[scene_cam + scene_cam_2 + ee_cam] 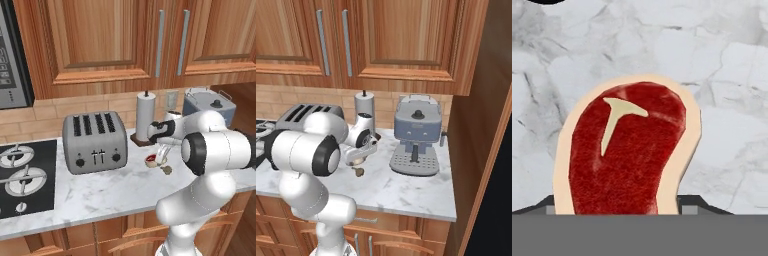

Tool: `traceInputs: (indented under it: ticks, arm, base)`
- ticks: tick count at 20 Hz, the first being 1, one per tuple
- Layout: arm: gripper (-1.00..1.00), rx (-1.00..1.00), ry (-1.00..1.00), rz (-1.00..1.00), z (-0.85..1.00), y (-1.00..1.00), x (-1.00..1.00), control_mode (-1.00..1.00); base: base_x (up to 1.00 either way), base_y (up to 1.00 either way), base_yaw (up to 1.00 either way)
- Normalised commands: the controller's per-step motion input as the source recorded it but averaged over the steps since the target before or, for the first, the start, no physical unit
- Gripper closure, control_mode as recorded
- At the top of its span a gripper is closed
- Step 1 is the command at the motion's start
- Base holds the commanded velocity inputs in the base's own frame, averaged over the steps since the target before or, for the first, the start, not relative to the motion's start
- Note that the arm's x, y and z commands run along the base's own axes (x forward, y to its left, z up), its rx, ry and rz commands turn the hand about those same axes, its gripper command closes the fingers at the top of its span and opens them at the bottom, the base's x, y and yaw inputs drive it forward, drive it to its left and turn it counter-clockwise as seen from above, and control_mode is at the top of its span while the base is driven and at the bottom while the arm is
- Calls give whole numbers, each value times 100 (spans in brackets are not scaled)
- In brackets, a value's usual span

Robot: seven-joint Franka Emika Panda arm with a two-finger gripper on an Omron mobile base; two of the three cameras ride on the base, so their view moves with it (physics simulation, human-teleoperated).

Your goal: Open the fridge, remove the apple, garlic, and steak, and place them on any counter.

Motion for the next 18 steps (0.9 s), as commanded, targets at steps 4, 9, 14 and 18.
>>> traceInputs:
  ticks: [4,9,14,18]
  arm:
    - [100,0,0,9,-83,37,0,-100]
    - [-100,0,0,8,-82,40,0,-100]
    - [-100,0,-4,3,-51,21,-13,-100]
    - [-100,0,-16,0,-10,1,-43,-100]
  base:
    - [0,0,0]
    - [0,0,0]
    - [0,0,0]
    - [0,0,0]
